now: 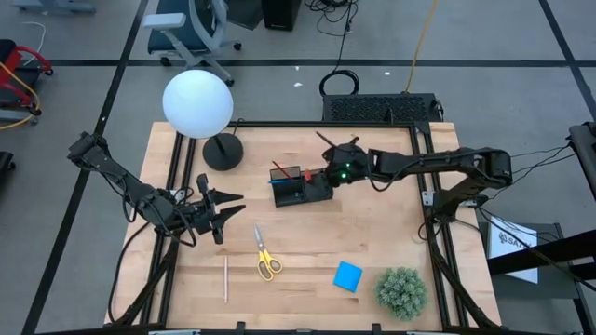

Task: Pick and place office supplies into organizer
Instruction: Put the orange eraser into the desk organizer

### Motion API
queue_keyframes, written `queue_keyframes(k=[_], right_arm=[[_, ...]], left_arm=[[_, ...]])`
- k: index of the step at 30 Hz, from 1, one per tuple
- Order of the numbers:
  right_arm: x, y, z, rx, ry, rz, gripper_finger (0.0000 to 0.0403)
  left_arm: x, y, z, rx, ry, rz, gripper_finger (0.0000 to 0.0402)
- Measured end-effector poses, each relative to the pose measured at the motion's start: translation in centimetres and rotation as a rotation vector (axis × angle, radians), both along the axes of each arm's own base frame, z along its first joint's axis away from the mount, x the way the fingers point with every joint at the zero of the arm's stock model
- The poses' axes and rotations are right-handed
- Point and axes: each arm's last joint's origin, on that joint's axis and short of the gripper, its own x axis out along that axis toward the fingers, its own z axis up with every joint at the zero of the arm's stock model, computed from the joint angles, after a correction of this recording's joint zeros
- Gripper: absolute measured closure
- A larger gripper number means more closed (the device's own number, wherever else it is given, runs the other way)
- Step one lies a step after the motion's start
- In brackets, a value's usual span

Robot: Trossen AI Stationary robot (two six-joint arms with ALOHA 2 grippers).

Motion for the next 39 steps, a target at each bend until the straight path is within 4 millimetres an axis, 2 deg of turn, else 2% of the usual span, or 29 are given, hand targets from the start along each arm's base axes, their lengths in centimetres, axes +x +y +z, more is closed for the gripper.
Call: queue_keyframes(k=[5,10,26,39], right_arm=[[0.4,0.9,0.1,-0.160,-0.014,0.101,0.0346],[0.6,0.9,-0.3,-0.268,0.008,0.151,0.0346],[3.0,1.4,-4.4,-0.544,0.050,0.369,0.0346],[3.2,1.6,-4.2,-0.708,0.068,0.395,0.0346]], left_arm=[[0.0,0.0,0.0,-0.002,-0.001,-0.001,0.0277],[0.0,-0.1,0.2,-0.021,-0.018,-0.020,0.0277],[0.0,-0.1,0.9,-0.074,-0.088,-0.043,0.0277],[0.2,0.3,1.7,-0.110,-0.163,-0.068,0.0277]])
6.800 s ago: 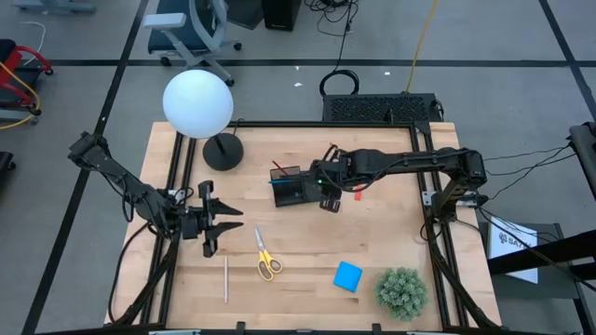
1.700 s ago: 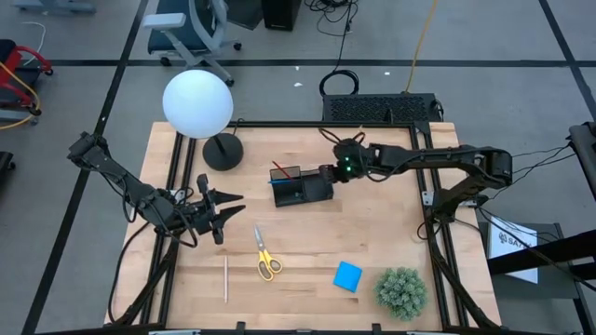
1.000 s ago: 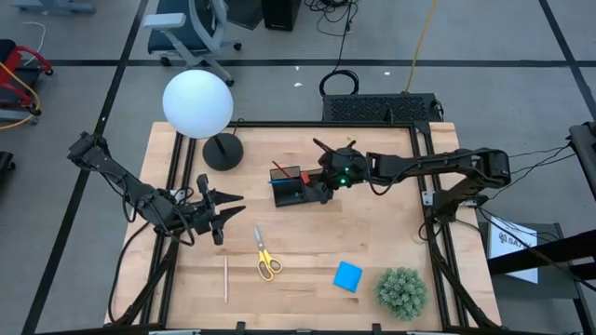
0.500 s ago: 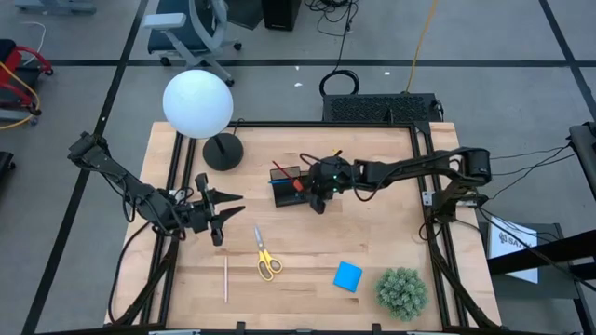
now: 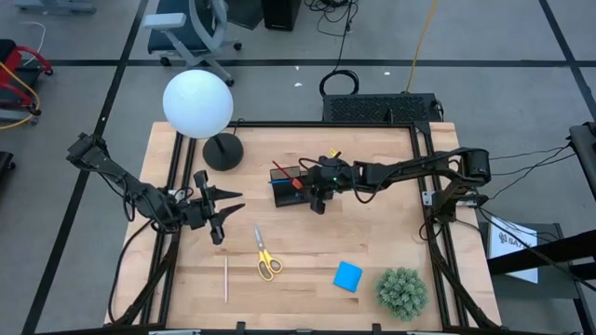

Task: Pick and place office supplies into organizer
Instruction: Put the orange eraser into the desk organizer

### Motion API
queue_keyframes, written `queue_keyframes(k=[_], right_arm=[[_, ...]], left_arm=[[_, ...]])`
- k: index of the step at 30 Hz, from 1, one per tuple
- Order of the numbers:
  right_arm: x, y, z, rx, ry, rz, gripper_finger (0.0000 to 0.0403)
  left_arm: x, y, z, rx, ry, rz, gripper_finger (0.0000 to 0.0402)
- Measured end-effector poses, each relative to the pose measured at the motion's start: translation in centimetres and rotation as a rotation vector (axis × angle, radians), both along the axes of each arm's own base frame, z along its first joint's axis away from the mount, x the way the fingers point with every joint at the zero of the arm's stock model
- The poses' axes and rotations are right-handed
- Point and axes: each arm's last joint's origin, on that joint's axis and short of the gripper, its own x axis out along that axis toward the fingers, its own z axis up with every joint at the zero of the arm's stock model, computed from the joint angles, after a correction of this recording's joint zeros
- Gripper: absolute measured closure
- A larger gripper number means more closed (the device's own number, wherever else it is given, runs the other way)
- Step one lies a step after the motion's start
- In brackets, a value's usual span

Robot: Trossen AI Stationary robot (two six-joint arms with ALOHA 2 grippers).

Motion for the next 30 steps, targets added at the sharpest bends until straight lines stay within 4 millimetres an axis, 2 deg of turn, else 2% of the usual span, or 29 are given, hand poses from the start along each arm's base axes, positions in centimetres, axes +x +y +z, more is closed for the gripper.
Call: queue_keyframes(k=[6,12,20,30], right_arm=[[0.7,0.3,-0.1,-0.027,-0.053,0.025,0.0346],[2.0,1.0,-2.4,-0.059,-0.079,0.068,0.0346],[2.3,0.9,-4.8,-0.060,-0.004,0.049,0.0346],[2.3,0.7,-5.0,-0.108,0.016,0.013,0.0343]], left_arm=[[0.0,-0.1,0.1,-0.001,-0.013,-0.028,0.0277],[0.0,-0.1,0.2,-0.009,-0.021,-0.050,0.0277],[0.0,-0.1,0.2,-0.011,-0.021,-0.051,0.0277],[0.1,0.1,0.2,-0.015,-0.021,-0.039,0.0277]])
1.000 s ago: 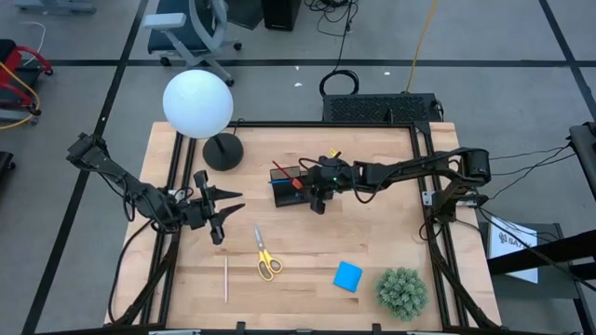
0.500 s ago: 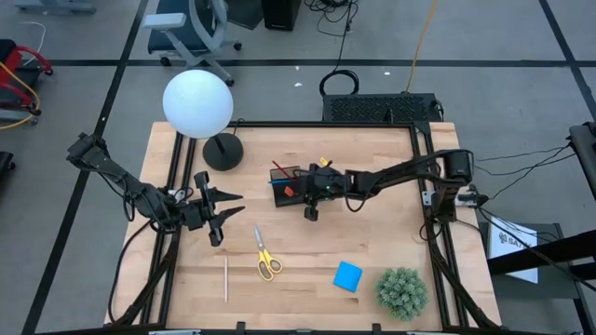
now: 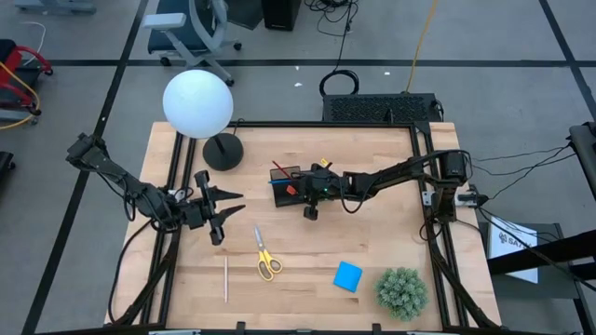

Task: Pick and place office supplies into organizer
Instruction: Put the orange eraser into the desk organizer, then put the blue notepad into the desk organizer

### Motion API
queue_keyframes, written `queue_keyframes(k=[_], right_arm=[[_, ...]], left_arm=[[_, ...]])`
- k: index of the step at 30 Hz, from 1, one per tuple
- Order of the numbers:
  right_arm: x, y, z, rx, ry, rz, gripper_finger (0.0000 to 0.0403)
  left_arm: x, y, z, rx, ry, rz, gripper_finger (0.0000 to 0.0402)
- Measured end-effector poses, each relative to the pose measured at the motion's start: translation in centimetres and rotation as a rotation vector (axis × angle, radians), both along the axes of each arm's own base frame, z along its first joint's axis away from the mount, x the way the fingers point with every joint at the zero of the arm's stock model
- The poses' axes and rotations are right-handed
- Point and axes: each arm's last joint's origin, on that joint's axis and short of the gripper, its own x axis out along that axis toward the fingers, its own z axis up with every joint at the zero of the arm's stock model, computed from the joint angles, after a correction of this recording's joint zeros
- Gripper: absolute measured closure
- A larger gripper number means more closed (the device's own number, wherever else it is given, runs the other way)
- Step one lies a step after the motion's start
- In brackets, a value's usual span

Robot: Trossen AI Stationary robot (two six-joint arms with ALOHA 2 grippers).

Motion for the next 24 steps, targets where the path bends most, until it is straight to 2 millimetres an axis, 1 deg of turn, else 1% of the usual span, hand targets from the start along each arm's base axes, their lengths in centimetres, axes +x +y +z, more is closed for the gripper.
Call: queue_keyframes(k=[4,12,16,20,24], right_arm=[[0.0,-0.1,0.0,-0.014,0.006,-0.021,0.0323],[0.0,-0.1,0.0,-0.011,-0.002,-0.025,0.0265],[0.0,-0.1,0.0,-0.008,-0.004,-0.026,0.0241],[0.1,0.2,0.4,-0.010,-0.029,-0.017,0.0228],[0.5,1.1,0.8,-0.017,-0.084,0.009,0.0229]], left_arm=[[0.0,0.1,0.0,-0.002,0.001,0.005,0.0277],[0.0,0.1,0.0,-0.005,0.001,0.004,0.0277],[0.1,0.1,0.0,-0.005,0.001,0.004,0.0277],[0.1,0.1,0.0,-0.005,0.001,0.004,0.0277],[0.0,0.1,0.0,-0.008,0.000,0.003,0.0277]])
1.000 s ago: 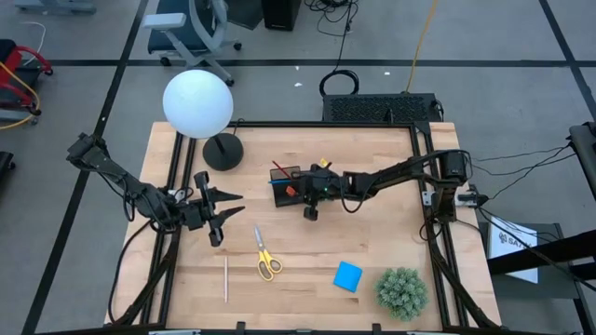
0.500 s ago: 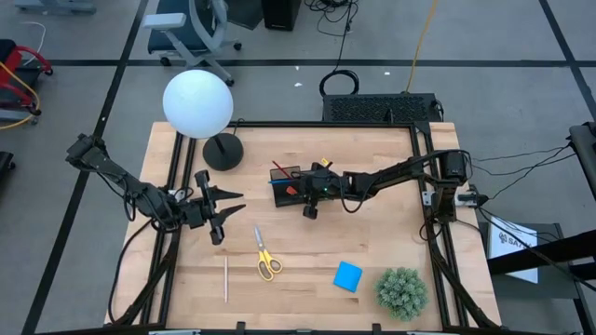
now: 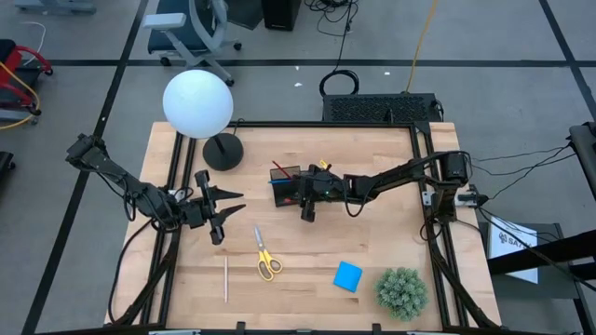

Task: Pick and place office supplies into organizer
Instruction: Put the blue notepad into the desk organizer

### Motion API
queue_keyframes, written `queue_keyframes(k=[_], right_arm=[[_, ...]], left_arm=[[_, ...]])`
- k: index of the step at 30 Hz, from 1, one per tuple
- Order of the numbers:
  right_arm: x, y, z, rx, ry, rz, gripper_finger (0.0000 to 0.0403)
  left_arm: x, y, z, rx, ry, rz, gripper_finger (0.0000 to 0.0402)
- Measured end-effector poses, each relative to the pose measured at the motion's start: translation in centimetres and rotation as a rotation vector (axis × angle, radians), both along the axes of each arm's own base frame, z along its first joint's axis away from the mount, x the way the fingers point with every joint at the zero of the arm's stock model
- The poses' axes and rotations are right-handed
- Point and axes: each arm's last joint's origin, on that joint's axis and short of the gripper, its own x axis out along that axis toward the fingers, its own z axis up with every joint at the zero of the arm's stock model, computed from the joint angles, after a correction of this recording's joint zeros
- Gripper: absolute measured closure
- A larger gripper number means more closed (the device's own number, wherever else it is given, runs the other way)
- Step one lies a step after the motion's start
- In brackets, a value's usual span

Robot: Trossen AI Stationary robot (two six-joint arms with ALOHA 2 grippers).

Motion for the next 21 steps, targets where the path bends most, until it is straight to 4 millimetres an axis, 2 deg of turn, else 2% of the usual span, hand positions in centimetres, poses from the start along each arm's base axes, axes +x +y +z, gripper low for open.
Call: queue_keyframes(k=[7,11,21], right_arm=[[0.5,1.5,0.8,-0.034,-0.084,0.054,0.0235],[0.4,2.1,1.3,0.002,-0.108,0.056,0.0234],[-0.1,4.5,5.2,0.005,-0.097,0.122,0.0234]], left_arm=[[0.0,0.0,0.0,0.000,0.000,0.000,0.0277],[0.0,0.0,0.0,0.000,0.003,0.000,0.0277],[0.0,0.0,-0.1,-0.003,0.005,-0.001,0.0277]])
